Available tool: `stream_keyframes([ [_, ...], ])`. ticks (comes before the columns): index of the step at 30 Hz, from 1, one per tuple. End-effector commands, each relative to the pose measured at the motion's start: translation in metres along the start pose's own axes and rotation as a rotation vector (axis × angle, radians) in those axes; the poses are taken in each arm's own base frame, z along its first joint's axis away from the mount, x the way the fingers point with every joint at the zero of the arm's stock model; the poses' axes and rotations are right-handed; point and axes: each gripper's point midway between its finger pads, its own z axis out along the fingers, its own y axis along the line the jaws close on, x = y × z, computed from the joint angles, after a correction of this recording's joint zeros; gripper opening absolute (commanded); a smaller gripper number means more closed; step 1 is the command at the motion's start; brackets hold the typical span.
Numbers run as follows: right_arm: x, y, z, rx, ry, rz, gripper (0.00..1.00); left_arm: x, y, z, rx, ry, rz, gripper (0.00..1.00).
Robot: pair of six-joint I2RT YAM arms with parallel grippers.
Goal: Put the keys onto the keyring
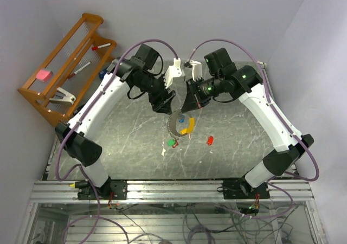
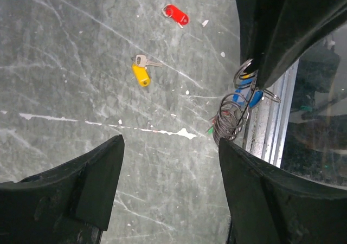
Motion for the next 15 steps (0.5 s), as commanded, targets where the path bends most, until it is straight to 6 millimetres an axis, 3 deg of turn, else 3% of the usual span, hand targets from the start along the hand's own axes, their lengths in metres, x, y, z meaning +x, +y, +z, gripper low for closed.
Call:
stream_keyframes([
  [1,-0.001,0.013,-0.007,-0.055,-0.007,0.002,0.0,-0.008,-0.016,0.013,0.159,-0.065,0.024,0.8],
  [9,0.004,0.004,-0.003,-0.017,0.01,0.011,0.0,-0.004,-0.041,0.006,0.291,-0.067,0.05,0.8],
  [15,0.014,-0.003,0.002,-0.001,0.045,0.032,0.0,0.002,-0.035,-0.01,0.262,-0.046,0.079,0.81],
])
